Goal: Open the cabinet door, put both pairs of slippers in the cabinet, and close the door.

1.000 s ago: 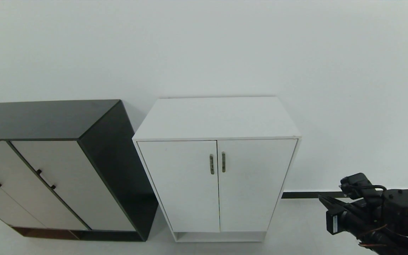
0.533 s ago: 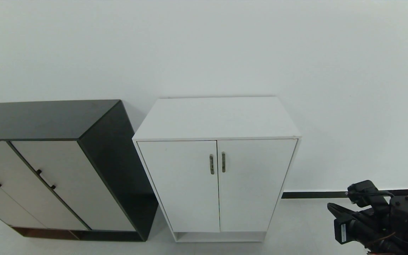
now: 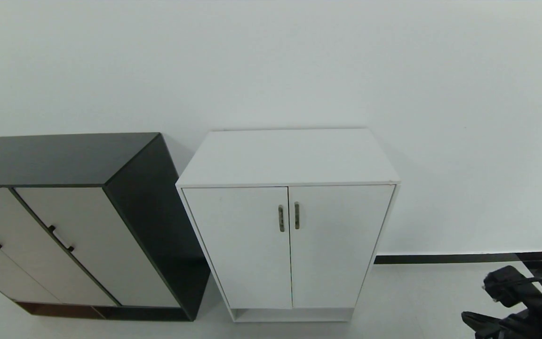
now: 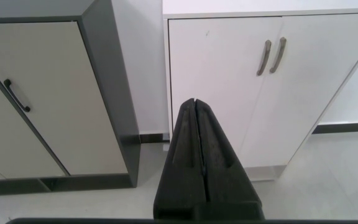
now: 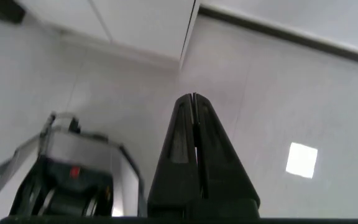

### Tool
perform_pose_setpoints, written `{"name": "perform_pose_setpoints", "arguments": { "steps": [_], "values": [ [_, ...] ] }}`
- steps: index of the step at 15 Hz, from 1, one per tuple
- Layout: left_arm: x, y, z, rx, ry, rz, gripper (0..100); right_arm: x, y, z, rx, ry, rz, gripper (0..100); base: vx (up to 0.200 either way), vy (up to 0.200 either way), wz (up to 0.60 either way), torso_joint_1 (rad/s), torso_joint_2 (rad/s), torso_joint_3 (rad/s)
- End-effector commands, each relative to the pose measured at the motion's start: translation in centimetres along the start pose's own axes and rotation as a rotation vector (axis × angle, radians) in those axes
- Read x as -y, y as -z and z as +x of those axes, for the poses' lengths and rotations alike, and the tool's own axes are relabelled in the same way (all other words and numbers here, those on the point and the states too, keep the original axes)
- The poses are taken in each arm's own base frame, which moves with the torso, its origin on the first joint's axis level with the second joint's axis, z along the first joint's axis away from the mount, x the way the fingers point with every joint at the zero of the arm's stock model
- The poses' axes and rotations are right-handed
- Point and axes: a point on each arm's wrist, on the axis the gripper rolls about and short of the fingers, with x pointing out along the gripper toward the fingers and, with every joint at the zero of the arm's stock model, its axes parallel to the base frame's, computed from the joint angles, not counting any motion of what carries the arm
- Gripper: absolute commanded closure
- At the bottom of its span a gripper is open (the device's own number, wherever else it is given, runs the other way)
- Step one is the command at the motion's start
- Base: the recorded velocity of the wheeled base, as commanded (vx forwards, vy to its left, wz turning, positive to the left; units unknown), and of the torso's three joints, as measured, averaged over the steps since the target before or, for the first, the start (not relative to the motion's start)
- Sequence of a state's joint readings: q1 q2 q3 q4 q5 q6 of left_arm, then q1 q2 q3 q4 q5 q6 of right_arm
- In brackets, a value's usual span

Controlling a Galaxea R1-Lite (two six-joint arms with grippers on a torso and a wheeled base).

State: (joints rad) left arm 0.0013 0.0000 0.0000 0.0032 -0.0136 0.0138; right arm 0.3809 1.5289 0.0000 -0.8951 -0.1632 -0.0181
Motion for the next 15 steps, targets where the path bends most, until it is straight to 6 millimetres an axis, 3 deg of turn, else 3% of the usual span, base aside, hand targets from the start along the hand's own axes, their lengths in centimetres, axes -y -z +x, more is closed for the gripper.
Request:
{"name": "perform_pose_setpoints", "arguments": {
  "steps": [1,6,11,15],
  "values": [
    [0.0,0.0,0.0,-0.001,0.0,0.0,100,0.6,0.8,-3.7,0.028,-0.012,0.03,100,0.0,0.0,0.0,0.0,0.0,0.0],
    [0.0,0.0,0.0,0.0,0.0,0.0,100,1.0,4.1,-7.5,-0.066,-0.091,0.018,100,0.0,0.0,0.0,0.0,0.0,0.0],
    [0.0,0.0,0.0,-0.001,0.0,0.0,100,1.1,5.9,-8.8,-0.127,-0.093,0.011,100,0.0,0.0,0.0,0.0,0.0,0.0],
    [0.0,0.0,0.0,0.0,0.0,0.0,100,1.0,6.3,-9.1,-0.121,-0.141,0.01,100,0.0,0.0,0.0,0.0,0.0,0.0]
  ]
}}
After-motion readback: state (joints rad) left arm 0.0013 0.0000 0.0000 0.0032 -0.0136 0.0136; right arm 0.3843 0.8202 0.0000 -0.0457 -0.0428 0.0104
